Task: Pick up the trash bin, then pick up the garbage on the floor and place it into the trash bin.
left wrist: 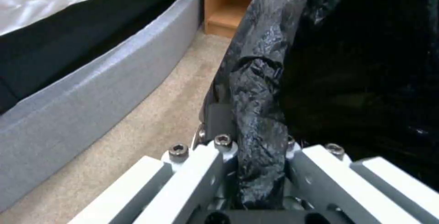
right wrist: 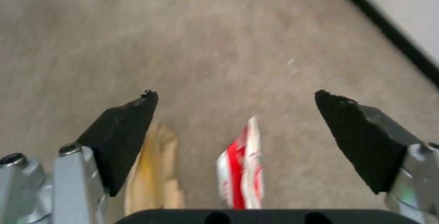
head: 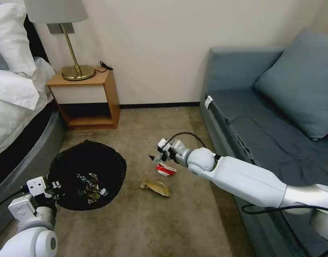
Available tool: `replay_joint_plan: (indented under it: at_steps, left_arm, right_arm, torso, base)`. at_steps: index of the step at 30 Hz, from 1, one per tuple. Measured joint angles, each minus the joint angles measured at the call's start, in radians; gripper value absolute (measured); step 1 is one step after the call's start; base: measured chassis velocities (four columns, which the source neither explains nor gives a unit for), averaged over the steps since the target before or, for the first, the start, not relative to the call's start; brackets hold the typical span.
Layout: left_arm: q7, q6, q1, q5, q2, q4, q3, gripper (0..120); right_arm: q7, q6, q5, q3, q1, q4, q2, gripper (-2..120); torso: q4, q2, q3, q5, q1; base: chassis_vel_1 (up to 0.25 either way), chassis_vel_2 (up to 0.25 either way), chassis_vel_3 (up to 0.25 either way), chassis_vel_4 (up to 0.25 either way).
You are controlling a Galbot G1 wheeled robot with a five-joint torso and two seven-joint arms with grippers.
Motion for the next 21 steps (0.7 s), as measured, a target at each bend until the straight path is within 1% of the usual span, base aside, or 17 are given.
replay_joint_plan:
  at_steps: [2,4,6,7,11,12,16,21]
  left_arm:
    - [0.0,0.0,0.002,0.0,0.0,-0.001,0.0,1]
    - [0.0,-0.001,0.006,-0.001,0.0,-0.003,-0.004,1]
    - [0.001,-0.003,0.009,-0.004,0.0,-0.006,-0.009,1]
    - [0.001,-0.003,0.009,-0.004,0.0,-0.006,-0.009,1]
    - [0.001,-0.004,0.011,-0.01,0.0,-0.009,-0.016,1]
    - [0.001,-0.004,0.011,-0.01,0.0,-0.009,-0.016,1]
    - [0.001,-0.005,0.01,-0.012,0.0,-0.009,-0.019,1]
    - [0.002,-0.005,0.009,-0.012,0.0,-0.008,-0.022,1]
  right_arm:
    - [-0.01,0.007,-0.006,-0.023,0.002,-0.021,0.012,92]
    - [-0.031,0.024,-0.022,-0.071,0.005,-0.071,0.047,96]
    - [-0.049,0.055,-0.038,-0.122,0.01,-0.134,0.084,96]
    - [-0.049,0.055,-0.038,-0.122,0.01,-0.134,0.084,96]
    - [-0.072,0.107,-0.063,-0.188,0.006,-0.275,0.157,99]
    - [-0.072,0.107,-0.063,-0.188,0.006,-0.275,0.157,99]
    - [-0.114,0.159,-0.103,-0.21,-0.008,-0.4,0.216,98]
    - [-0.127,0.172,-0.117,-0.212,-0.024,-0.46,0.242,98]
  torso:
    - [0.0,0.0,0.0,-0.0001,0.0]
    - [0.0001,0.0,0.0,-0.0001,0.0]
    - [0.0002,0.0,0.0,-0.0001,0.0]
    - [0.0002,0.0,0.0,-0.0001,0.0]
    - [0.0002,0.0,0.0,-0.0002,0.0]
    - [0.0002,0.0,0.0,-0.0002,0.0]
    - [0.0002,0.0,0.0,-0.0001,0.0]
    - [0.0001,0.0,0.0,-0.0001,0.0]
  base:
    - [0.0,0.0,0.0,0.0]
    - [0.0,0.0,0.0,0.0]
    - [0.0,0.0,0.0,0.0]
    - [0.0,0.0,0.0,0.0]
    - [0.0,0.0,0.0,0.0]
    - [0.0,0.0,0.0,0.0]
    - [0.0,0.0,0.0,0.0]
    - [0.0,0.0,0.0,0.0]
